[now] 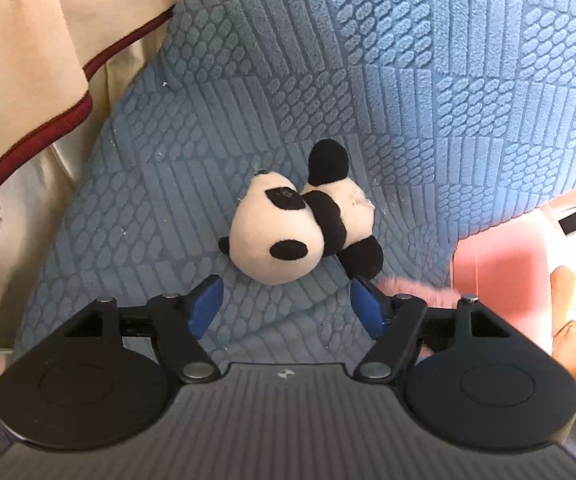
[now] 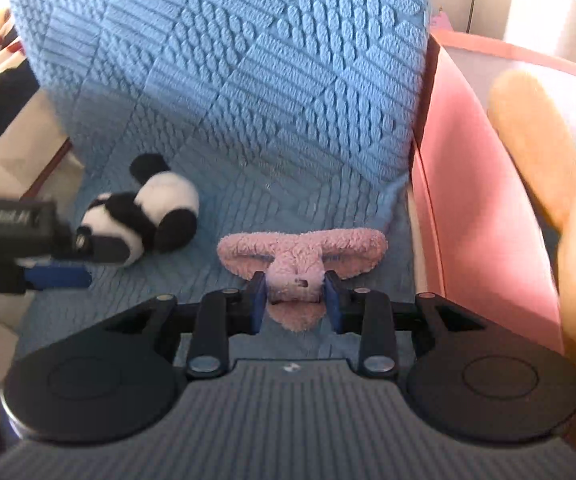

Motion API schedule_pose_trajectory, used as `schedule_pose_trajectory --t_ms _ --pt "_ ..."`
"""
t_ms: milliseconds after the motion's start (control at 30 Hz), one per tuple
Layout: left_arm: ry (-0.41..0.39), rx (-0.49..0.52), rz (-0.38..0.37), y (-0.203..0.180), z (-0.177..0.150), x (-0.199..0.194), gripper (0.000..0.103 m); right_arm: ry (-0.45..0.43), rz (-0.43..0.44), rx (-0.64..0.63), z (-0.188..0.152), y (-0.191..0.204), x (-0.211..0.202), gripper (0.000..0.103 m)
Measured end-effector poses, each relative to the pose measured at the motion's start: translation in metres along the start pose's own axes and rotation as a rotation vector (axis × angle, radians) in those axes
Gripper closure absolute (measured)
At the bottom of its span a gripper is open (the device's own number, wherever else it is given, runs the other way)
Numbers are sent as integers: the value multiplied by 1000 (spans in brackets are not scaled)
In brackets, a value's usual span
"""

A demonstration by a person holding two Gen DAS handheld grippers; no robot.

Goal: Organize objects
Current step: 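Grasp the pink bunny with the right gripper while the left gripper regrasps the panda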

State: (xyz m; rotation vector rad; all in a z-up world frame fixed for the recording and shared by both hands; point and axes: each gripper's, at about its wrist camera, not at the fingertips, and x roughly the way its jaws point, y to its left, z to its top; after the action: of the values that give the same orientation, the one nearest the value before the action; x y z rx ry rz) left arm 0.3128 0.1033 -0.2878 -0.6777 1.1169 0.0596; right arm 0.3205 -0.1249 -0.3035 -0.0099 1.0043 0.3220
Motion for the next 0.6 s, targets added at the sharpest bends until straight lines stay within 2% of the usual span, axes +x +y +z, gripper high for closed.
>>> schedule_pose_trajectory --t_ms 100,200,333,500,600 --pt "3 -1 7 1 1 2 28 7 17 5 -12 0 -11 68" --pt "0 23 32 -3 0 6 28 26 30 -1 -19 7 8 67" --pt "-13 28 51 -5 0 9 28 30 53 -27 -22 11 7 62" --pt "-55 54 107 -7 2 4 28 38 16 -63 -27 15 9 62" --pt "-61 37 73 -4 5 3 28 57 -1 -41 -28 13 19 61"
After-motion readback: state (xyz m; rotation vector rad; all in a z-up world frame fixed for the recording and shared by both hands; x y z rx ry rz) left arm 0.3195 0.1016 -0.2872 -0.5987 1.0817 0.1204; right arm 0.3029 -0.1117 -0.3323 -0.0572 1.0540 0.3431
